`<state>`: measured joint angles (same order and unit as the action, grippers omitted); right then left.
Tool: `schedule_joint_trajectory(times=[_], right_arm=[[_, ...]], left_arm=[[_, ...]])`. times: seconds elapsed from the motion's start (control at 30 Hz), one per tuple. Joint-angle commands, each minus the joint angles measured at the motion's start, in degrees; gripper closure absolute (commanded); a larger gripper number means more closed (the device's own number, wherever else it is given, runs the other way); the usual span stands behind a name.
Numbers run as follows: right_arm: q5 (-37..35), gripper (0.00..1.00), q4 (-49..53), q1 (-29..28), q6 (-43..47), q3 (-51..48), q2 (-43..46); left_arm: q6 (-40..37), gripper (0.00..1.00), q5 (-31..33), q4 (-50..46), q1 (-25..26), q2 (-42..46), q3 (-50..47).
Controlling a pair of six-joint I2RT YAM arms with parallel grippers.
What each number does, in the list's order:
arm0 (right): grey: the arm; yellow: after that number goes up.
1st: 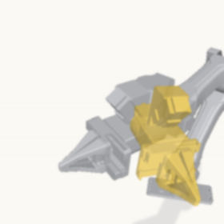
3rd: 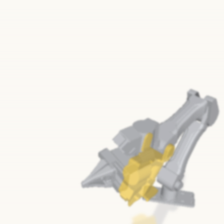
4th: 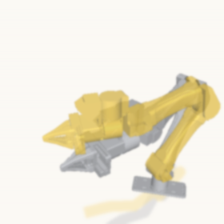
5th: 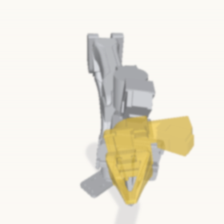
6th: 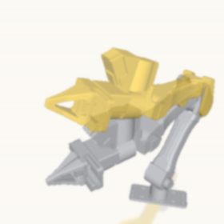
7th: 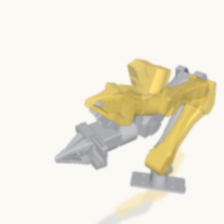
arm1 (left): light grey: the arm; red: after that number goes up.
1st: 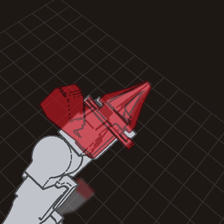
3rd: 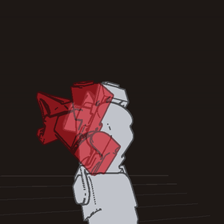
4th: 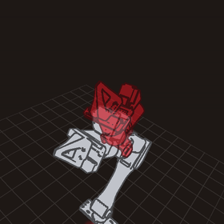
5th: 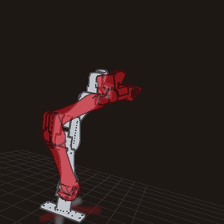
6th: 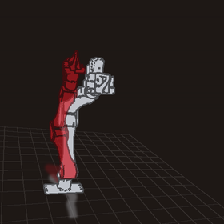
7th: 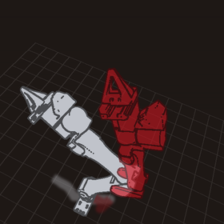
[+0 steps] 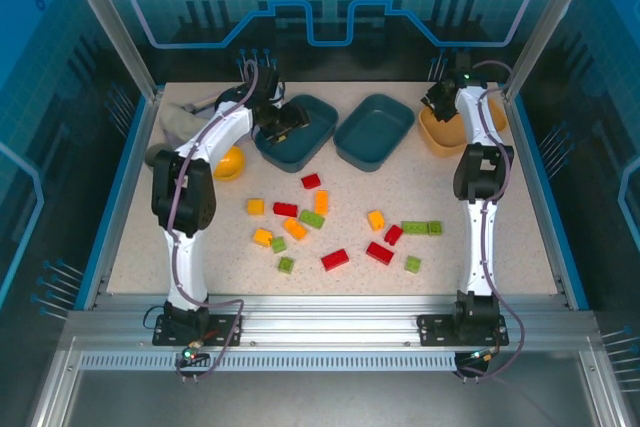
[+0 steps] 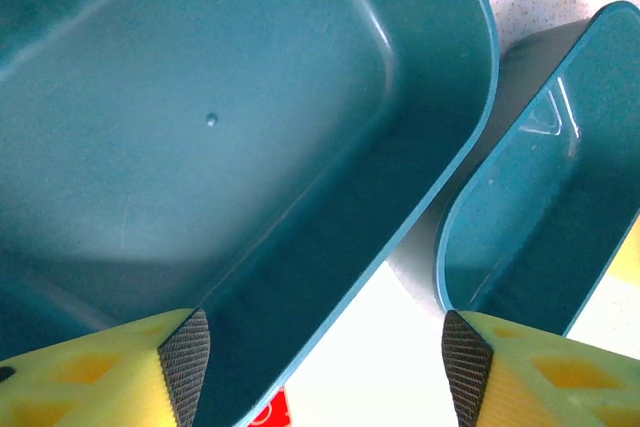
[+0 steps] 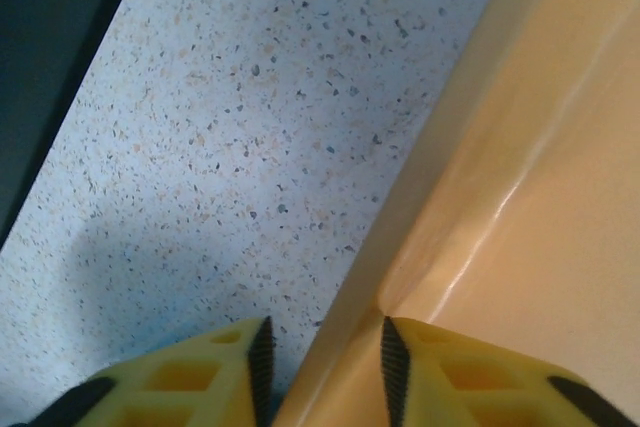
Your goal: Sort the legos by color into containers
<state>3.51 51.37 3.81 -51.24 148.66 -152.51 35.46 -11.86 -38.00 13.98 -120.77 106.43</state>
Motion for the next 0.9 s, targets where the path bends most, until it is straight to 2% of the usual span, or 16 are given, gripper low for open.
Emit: schedule_joint_trajectory(times=[0.0, 0.17, 0.33, 0.53, 0.77, 0.87], right_arm=[[-1.16, 0.74, 4.91, 0.40, 2.15, -0.95, 1.94], [-2.75, 0.87, 4.59, -0.47, 5.57, -12.30, 10.03], [-3.10, 0.93, 3.97, -2.59, 9.05, -23.56, 17.98], [-0.26, 0.93, -1.59, -6.18, 10.14, -40.75, 30.09], [4.21, 0.93, -4.99, -11.90, 10.79, -49.86, 36.29], [3.93, 0.88, -5.63, -14.01, 10.52, -50.98, 37.65]], left_arm=[[-1.50, 0.35, -0.49, -2.42, -0.68, -1.67, 2.56], [-0.82, 0.40, -0.99, -3.36, -1.90, -3.57, 3.28], [-1.26, 0.51, -2.25, -4.12, -2.38, -6.02, 5.05], [-1.59, 0.66, -4.88, -4.99, -2.30, -10.32, 7.88], [-0.61, 0.68, -8.44, -4.28, -1.77, -14.16, 10.78], [0.69, 0.68, -10.13, -3.50, -1.24, -15.97, 12.90]])
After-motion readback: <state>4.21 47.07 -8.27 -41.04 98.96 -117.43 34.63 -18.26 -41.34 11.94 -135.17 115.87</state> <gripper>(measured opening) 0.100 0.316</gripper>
